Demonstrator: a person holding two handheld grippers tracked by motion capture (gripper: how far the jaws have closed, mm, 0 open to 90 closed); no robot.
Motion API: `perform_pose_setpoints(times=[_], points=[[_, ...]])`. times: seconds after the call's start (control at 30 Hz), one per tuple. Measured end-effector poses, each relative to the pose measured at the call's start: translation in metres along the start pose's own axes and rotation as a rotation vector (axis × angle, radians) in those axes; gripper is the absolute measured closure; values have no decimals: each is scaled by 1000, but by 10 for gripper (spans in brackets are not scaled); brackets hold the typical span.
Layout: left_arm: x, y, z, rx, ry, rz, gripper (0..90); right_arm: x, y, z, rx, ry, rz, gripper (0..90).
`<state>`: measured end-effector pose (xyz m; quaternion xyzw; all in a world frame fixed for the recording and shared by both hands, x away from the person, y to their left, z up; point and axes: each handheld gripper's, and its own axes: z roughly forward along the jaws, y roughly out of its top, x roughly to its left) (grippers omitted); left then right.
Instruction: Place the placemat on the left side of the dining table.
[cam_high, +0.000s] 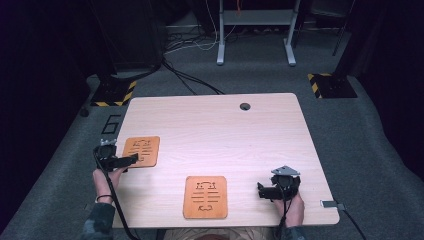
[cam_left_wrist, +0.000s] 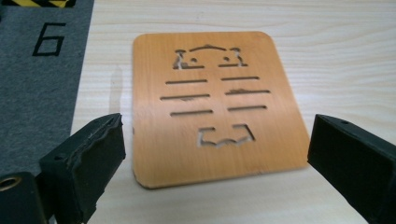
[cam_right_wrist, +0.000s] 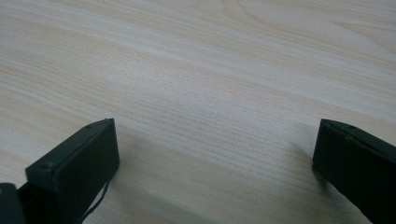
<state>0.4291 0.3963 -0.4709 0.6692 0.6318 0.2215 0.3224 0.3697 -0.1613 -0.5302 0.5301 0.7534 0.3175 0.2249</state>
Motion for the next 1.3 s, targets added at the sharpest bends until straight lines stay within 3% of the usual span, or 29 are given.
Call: perform_pose_setpoints(times=[0.43, 0.73, 0.87, 1.0, 1.3], points=[[-13, -44, -32, -61, 18, 52, 24, 0, 0, 0, 0, 2, 1, 0], [-15, -87, -32, -33, 28, 55, 10, 0, 0, 0, 0, 2, 1, 0], [-13, -101, -27, -15, 48, 81, 4, 0, 0, 0, 0, 2, 1, 0], [-12, -109, -21, -3, 57, 92, 0, 0, 0, 0, 0, 2, 1, 0], [-12, -109, -21, -5, 55, 92, 0, 0, 0, 0, 0, 1, 1, 0]])
